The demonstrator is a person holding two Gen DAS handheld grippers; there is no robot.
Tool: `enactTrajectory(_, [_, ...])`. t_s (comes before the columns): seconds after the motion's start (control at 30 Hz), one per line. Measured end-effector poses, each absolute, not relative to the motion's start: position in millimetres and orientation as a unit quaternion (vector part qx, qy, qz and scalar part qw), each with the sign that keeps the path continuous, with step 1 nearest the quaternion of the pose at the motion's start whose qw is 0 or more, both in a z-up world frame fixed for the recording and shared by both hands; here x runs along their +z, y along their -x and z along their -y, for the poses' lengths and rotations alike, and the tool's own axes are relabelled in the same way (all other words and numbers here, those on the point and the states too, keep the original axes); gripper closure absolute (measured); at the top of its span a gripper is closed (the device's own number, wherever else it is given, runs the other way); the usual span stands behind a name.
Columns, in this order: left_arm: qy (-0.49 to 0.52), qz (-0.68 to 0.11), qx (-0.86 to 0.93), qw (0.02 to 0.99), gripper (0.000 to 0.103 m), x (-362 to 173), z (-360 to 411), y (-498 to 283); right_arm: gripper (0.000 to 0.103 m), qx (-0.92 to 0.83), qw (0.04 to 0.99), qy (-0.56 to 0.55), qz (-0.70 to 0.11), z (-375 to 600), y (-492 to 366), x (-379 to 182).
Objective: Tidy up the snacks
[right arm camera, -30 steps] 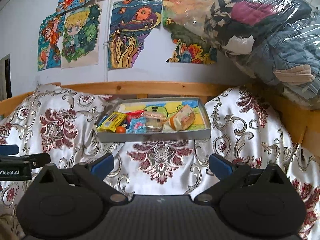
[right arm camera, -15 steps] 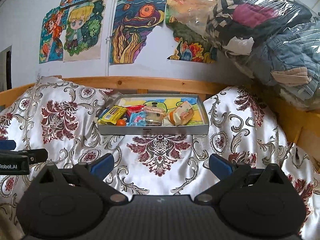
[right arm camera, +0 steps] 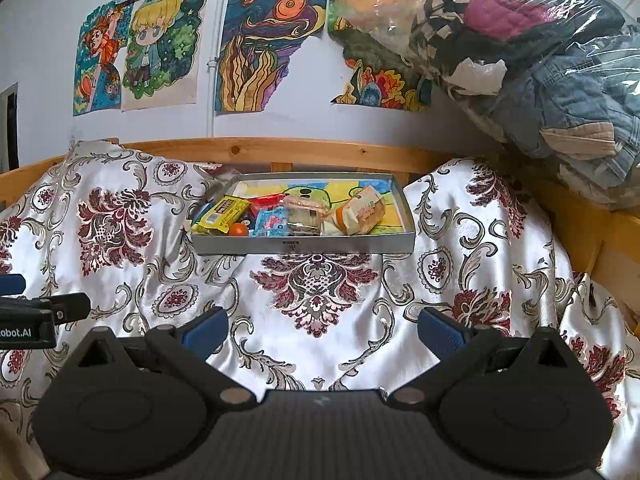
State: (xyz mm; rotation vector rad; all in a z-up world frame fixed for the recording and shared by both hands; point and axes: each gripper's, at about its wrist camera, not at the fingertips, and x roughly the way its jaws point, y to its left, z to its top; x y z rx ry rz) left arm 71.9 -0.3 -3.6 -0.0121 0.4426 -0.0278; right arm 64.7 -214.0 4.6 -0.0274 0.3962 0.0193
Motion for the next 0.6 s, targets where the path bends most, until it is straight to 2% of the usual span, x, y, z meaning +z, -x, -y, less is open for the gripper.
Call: enactTrajectory(0.6, [0.006,-0.219,-0.014,0.976,0.001,-3.2,-0.1,-71.3,0.0,0.01,0.98,0.017,-0.199,213.6,-65.0,4.5])
